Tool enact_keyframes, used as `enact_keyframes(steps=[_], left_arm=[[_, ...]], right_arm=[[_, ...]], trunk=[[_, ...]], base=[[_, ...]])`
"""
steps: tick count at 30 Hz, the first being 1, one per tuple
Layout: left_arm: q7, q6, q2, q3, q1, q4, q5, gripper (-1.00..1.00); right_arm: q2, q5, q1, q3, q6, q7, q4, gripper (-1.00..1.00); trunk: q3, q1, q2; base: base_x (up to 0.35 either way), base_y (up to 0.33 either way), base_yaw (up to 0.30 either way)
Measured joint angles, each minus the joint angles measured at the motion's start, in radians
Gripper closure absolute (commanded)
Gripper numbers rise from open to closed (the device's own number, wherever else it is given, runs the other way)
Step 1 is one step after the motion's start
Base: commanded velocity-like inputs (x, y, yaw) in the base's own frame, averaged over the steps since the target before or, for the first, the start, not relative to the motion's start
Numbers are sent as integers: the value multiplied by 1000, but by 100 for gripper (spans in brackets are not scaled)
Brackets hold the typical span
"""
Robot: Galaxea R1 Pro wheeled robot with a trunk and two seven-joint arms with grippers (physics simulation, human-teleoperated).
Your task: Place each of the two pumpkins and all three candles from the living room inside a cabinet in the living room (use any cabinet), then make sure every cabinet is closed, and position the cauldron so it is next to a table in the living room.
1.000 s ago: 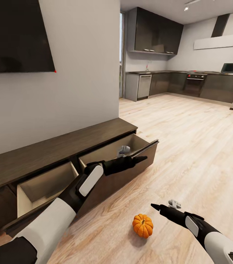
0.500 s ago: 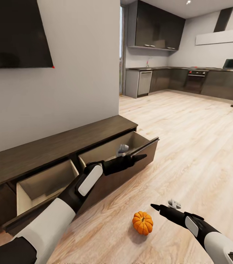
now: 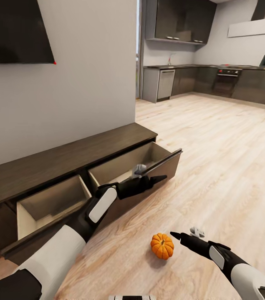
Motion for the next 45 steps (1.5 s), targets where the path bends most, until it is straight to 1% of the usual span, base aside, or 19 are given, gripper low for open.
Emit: enact_keyframes(steps=[45], left_arm=[[-11, 3, 0, -2, 0, -3, 2, -100]], right_arm=[[-3, 3, 0, 0, -5, 2, -3, -100]], trunk=[[-174, 20, -11]], base=[[0, 0, 0]])
